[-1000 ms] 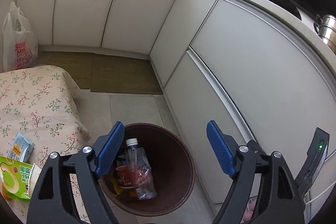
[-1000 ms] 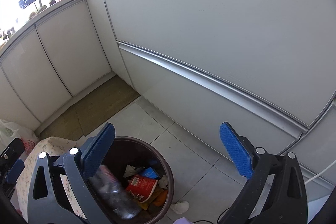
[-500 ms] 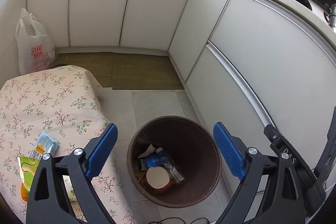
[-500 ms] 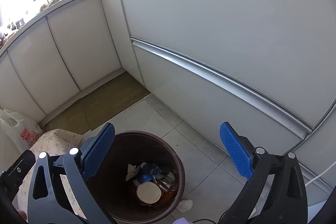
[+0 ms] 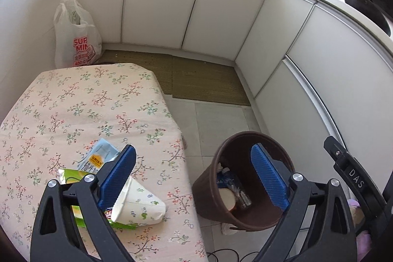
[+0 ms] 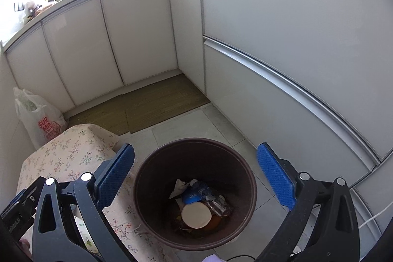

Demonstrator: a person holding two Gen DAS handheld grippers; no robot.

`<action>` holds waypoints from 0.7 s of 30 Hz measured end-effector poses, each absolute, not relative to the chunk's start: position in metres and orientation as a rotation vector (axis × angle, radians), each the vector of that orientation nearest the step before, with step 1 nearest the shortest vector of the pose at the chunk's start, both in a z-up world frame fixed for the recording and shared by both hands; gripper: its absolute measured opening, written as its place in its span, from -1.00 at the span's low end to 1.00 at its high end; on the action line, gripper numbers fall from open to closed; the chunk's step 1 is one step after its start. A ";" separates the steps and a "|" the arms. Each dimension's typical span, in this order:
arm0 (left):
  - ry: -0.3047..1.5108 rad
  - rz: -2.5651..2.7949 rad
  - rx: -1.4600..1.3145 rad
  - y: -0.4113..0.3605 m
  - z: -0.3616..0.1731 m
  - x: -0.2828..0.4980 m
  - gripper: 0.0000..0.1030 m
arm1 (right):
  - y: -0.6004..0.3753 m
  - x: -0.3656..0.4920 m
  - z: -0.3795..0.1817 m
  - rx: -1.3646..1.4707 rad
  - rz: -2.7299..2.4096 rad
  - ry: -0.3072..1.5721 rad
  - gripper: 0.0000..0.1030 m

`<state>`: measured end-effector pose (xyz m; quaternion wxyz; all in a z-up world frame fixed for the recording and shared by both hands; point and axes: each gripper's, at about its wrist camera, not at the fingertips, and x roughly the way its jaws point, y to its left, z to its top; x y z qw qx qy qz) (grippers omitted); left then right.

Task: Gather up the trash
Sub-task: 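Move the left gripper back to the table toward the orange peel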

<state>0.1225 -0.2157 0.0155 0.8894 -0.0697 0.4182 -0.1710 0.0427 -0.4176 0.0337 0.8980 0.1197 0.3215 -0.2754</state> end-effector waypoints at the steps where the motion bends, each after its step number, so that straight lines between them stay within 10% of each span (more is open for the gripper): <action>1: 0.870 -0.343 -0.149 -0.207 0.015 0.123 0.78 | -0.409 0.046 0.033 0.228 -0.560 0.668 0.86; 21: 1.041 -0.041 -0.334 0.004 -0.053 0.134 0.79 | -0.246 0.108 0.003 -0.022 -0.257 0.784 0.86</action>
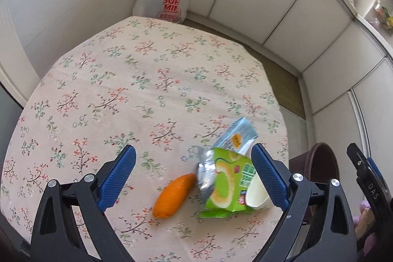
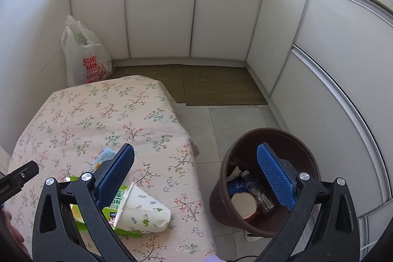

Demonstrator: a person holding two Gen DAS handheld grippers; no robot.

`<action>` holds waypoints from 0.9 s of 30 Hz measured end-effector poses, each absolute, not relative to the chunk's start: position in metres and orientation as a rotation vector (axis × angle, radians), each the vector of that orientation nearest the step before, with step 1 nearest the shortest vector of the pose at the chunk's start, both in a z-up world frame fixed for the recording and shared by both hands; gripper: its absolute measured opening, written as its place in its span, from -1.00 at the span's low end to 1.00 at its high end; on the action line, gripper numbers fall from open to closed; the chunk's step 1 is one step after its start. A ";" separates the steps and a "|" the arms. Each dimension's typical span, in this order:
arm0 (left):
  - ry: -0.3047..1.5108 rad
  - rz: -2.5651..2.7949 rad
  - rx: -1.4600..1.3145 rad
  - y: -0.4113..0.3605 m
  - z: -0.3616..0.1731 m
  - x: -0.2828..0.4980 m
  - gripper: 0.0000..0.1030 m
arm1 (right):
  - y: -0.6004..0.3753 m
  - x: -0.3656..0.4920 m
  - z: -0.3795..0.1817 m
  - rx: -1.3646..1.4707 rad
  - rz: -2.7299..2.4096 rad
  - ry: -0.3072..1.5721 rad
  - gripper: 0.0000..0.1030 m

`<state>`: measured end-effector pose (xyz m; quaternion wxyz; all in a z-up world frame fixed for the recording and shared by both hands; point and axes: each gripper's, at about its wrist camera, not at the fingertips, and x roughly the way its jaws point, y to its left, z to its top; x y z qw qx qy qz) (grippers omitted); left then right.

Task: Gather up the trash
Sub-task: 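Move the left gripper back to the table toward the orange peel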

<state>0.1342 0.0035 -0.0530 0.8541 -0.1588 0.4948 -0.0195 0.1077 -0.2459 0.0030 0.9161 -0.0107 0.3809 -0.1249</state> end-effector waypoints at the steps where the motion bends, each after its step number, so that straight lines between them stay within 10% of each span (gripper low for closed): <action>1: 1.060 -0.032 -0.335 0.010 -0.060 0.134 0.79 | -0.237 0.110 0.001 -0.032 -0.241 0.789 0.86; 19: 1.420 -0.237 -0.029 -0.001 -0.145 0.140 0.78 | -0.202 0.137 -0.028 0.014 -0.163 0.905 0.86; 27: 1.405 -0.247 0.025 -0.022 -0.164 0.142 0.38 | -0.212 0.136 -0.031 0.041 -0.154 0.942 0.86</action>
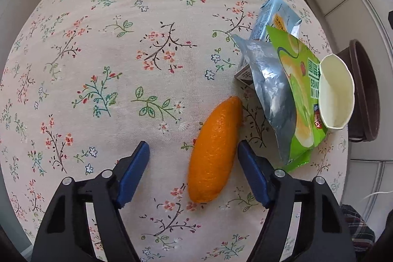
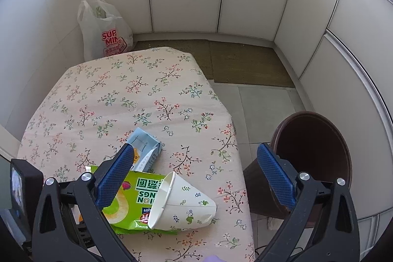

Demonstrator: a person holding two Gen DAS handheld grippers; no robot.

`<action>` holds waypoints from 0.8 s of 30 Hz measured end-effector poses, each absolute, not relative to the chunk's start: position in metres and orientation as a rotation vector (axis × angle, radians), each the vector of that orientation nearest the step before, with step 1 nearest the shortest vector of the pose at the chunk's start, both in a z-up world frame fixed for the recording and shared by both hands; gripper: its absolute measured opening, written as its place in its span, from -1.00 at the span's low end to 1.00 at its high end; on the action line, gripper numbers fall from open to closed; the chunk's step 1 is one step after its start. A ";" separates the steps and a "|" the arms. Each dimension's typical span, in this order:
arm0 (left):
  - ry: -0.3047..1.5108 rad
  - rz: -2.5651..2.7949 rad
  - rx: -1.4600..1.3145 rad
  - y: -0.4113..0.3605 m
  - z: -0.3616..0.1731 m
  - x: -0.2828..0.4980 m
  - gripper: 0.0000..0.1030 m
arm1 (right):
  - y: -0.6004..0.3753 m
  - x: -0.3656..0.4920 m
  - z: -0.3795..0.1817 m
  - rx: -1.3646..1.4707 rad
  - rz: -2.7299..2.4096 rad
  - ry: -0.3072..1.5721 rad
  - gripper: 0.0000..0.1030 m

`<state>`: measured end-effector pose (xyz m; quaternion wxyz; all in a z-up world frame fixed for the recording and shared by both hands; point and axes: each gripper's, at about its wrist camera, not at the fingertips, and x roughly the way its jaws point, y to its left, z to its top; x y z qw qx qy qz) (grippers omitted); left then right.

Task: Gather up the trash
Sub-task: 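Move the left gripper back to the table toward the orange peel, then grasp the orange peel with the left gripper while the right grasps the green chip bag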

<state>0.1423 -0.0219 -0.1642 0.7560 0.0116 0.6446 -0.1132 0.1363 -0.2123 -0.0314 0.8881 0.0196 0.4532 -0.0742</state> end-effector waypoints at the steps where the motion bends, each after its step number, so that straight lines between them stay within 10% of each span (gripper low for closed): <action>1: 1.384 -0.241 0.040 -0.023 -0.162 0.141 0.21 | -0.212 0.137 -0.032 0.053 -0.137 0.952 0.86; 4: 1.361 -0.234 0.045 -0.024 -0.159 0.138 -0.42 | -0.204 0.137 -0.034 0.074 -0.083 0.979 0.86; 24: 1.041 -0.007 -0.200 0.128 -0.038 0.098 -0.54 | -0.038 0.117 -0.112 -0.651 0.003 1.012 0.86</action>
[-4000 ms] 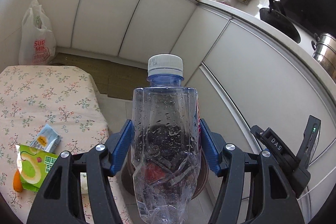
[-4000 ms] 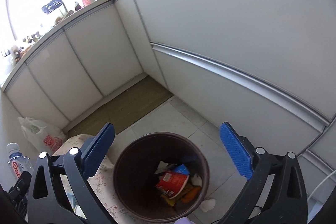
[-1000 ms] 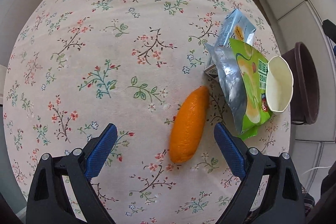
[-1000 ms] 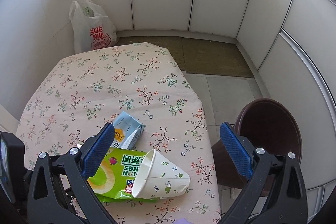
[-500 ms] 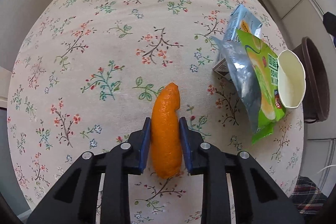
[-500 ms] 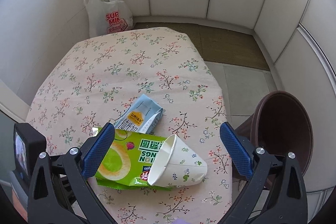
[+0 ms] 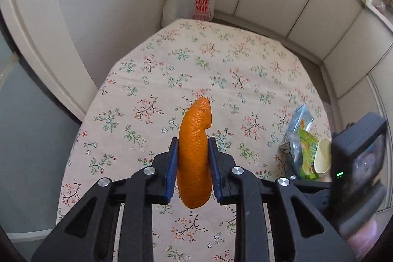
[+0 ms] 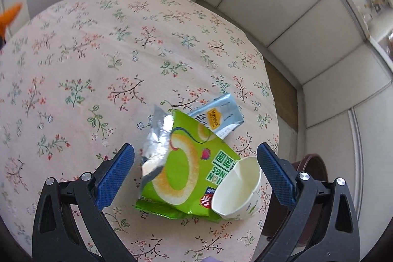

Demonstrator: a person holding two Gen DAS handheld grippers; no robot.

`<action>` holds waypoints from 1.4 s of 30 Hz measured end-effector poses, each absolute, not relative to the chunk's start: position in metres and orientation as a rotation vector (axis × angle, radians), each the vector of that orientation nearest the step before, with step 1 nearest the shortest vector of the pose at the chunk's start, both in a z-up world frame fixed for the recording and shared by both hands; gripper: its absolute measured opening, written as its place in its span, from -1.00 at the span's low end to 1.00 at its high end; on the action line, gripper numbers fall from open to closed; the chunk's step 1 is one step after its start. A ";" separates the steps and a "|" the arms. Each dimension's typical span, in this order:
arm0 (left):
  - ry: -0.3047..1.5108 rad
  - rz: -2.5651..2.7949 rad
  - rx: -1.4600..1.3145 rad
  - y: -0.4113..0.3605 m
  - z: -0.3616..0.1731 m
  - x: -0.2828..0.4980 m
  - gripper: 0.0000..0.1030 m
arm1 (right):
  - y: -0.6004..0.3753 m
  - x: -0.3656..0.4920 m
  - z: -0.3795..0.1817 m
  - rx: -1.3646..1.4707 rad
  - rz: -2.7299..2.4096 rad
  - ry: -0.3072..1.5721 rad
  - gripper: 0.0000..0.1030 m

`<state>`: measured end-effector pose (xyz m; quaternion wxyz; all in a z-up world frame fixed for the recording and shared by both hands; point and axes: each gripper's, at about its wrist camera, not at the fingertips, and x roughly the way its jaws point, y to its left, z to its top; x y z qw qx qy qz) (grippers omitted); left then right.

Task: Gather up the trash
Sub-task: 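Grasp the orange peel with the left gripper while the right grasps the green chip bag, then carry the green chip bag with the right gripper to the brown bin and release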

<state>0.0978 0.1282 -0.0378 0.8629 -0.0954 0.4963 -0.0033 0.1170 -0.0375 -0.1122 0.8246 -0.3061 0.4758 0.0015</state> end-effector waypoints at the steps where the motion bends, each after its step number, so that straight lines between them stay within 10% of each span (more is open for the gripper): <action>1: 1.031 -0.011 -0.214 0.131 -0.032 0.096 -0.53 | -0.029 0.116 -0.121 -0.706 -0.011 1.004 0.86; 6: 1.023 -0.023 -0.239 0.135 -0.032 0.087 -0.53 | -0.015 0.121 -0.147 -0.818 -0.069 1.025 0.71; 10: 1.034 -0.017 -0.255 0.143 -0.036 0.088 -0.53 | -0.029 0.131 -0.150 -0.723 -0.063 1.113 -0.08; 19: 1.026 -0.031 -0.254 0.139 -0.037 0.090 -0.53 | -0.048 0.134 -0.127 -0.540 0.004 1.089 -0.92; 42: 0.907 -0.027 -0.346 0.152 -0.016 0.082 -0.53 | -0.057 0.112 -0.007 0.009 0.359 0.872 -1.00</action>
